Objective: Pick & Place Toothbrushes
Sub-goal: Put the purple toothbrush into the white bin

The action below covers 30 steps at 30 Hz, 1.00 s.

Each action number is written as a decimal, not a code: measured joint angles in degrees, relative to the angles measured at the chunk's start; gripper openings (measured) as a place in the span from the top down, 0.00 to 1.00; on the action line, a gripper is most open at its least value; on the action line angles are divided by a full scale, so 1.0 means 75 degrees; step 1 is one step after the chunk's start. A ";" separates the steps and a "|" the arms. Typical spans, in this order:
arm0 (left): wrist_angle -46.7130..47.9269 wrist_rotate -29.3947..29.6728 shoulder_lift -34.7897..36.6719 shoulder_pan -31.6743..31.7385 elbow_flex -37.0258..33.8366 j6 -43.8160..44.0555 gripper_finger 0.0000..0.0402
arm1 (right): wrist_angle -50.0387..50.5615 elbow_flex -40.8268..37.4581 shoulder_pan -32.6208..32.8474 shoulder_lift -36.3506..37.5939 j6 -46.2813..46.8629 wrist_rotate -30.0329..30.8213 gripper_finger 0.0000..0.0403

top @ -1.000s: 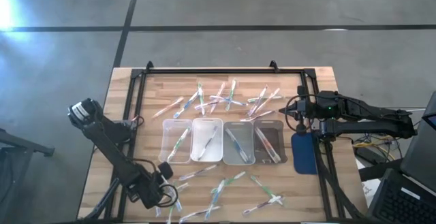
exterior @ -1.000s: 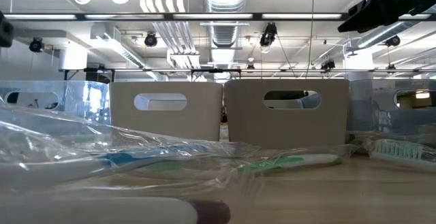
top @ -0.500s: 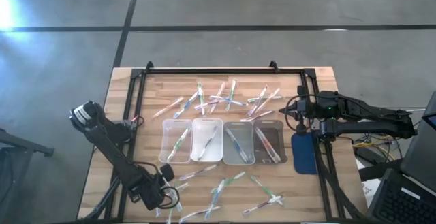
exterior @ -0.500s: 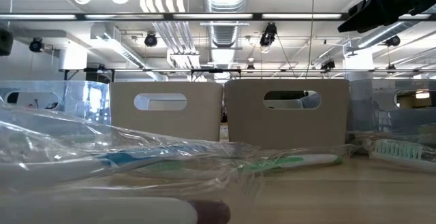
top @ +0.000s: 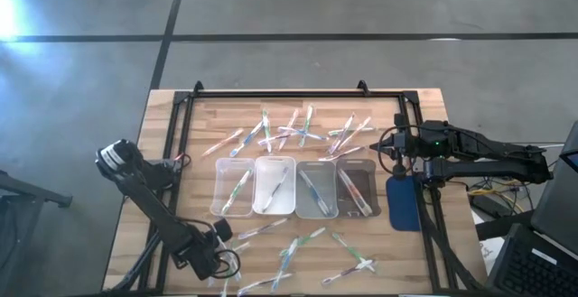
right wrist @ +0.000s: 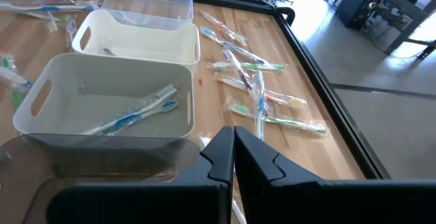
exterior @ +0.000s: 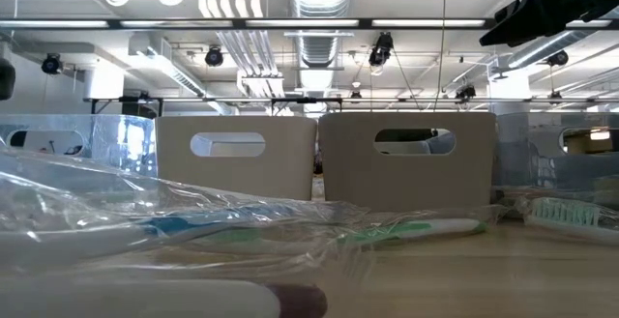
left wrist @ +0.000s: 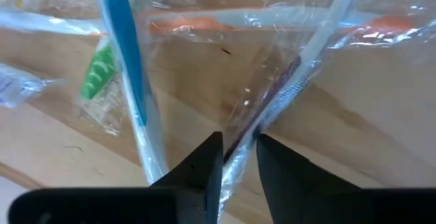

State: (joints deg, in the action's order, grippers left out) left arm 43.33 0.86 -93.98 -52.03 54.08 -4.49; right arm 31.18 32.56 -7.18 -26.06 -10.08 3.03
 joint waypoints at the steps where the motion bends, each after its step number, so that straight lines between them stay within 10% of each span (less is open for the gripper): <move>1: -0.0018 0.0000 -0.0040 0.0000 0.0000 -0.0003 0.78 | 0.0003 0.0000 0.0000 -0.0003 0.0002 0.0000 0.98; 30: -0.0175 -0.0481 0.0174 -0.0050 0.0000 0.0017 0.91 | 0.0002 0.0000 0.0000 -0.0001 0.0001 0.0000 0.98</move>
State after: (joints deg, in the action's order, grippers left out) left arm 42.02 -2.74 -92.68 -52.40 54.08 -4.36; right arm 31.19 32.56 -7.18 -26.07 -10.07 3.03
